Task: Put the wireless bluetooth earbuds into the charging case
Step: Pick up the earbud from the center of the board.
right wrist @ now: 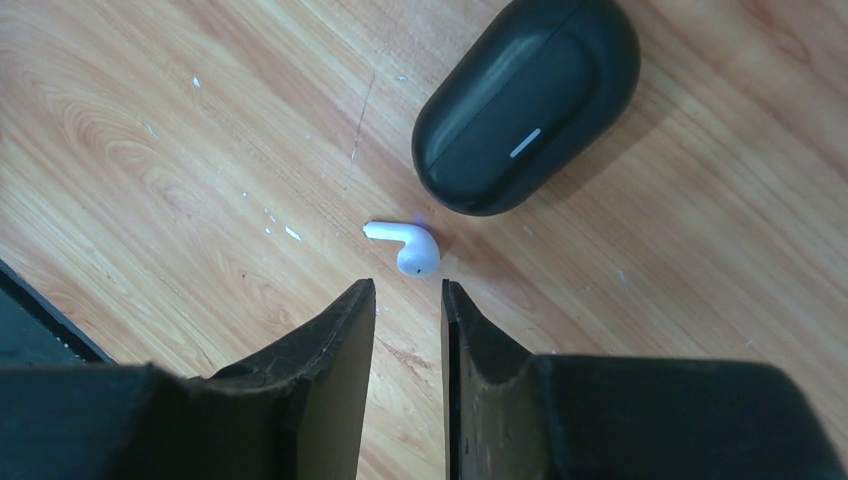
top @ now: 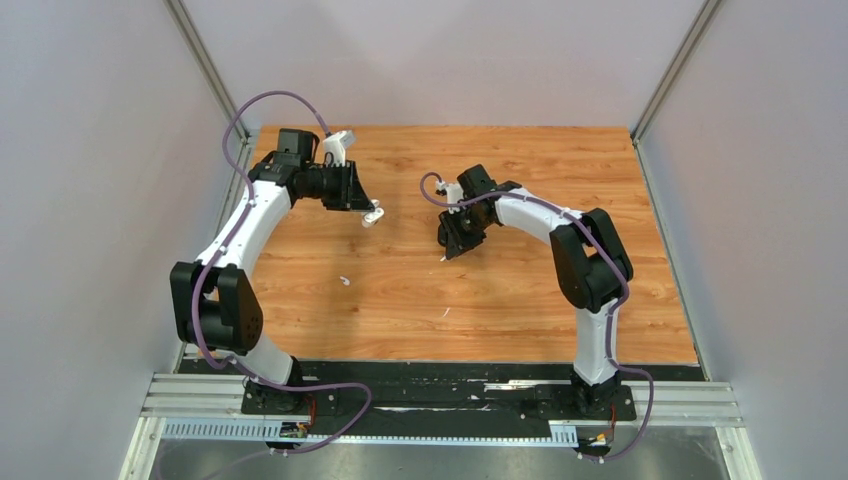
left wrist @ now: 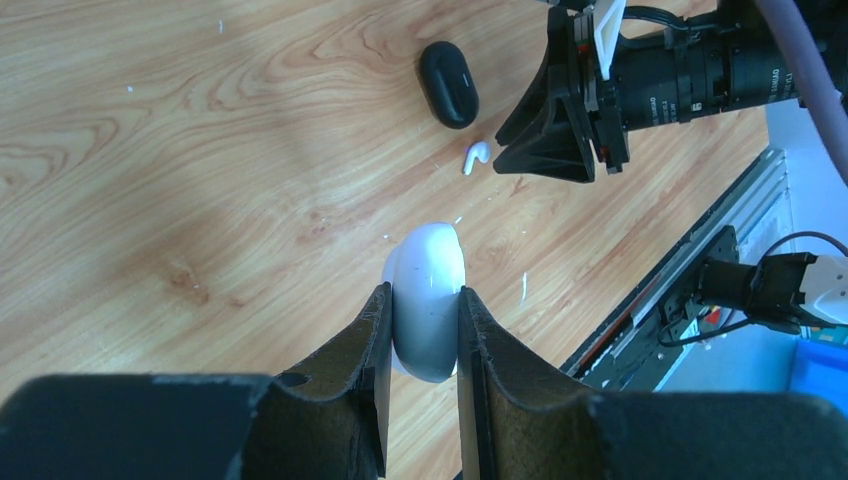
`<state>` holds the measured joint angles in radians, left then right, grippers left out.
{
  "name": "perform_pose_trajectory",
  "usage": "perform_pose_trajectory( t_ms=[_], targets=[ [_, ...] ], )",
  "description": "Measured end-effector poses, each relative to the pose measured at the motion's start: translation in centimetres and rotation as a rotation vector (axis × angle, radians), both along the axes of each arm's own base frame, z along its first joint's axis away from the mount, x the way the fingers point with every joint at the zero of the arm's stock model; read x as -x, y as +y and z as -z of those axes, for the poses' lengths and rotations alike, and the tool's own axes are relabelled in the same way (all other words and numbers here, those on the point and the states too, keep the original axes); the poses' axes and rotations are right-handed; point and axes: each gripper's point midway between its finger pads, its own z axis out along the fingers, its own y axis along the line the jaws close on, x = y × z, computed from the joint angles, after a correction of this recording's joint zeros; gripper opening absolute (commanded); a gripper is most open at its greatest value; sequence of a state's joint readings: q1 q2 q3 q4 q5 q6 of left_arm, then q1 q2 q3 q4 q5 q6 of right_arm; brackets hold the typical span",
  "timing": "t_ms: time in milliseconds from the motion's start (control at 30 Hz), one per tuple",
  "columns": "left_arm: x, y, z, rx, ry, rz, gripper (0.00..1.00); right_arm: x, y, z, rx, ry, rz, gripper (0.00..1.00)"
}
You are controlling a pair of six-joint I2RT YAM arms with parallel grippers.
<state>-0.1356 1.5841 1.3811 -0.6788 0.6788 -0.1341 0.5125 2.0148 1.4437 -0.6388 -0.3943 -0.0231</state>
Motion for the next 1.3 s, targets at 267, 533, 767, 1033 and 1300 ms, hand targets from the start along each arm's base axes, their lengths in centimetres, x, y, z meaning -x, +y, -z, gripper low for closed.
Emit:
perform_pose_trajectory(
  t_ms=[267,533,767,1033,1300],
  targets=[
    [0.3,0.1,0.1,0.000,0.003,-0.001,0.00,-0.3,0.2,0.6,0.003,0.011,0.015,0.31],
    [0.9,0.1,0.0,0.000,-0.007,-0.003,0.00,-0.3,0.2,1.3,0.007,0.021,0.017,0.32],
    [1.0,0.1,0.2,0.004,0.002,-0.009,0.00,-0.7,0.5,1.4,0.004,-0.011,-0.014,0.30],
    [0.8,0.0,0.0,0.012,-0.006,-0.011,0.00,-1.2,0.8,1.4,0.009,-0.071,-0.066,0.00],
    [0.2,-0.7,0.7,0.032,0.007,-0.007,0.00,-3.0,-0.5,-0.2,0.112,-0.276,-0.176,0.00]
  ],
)
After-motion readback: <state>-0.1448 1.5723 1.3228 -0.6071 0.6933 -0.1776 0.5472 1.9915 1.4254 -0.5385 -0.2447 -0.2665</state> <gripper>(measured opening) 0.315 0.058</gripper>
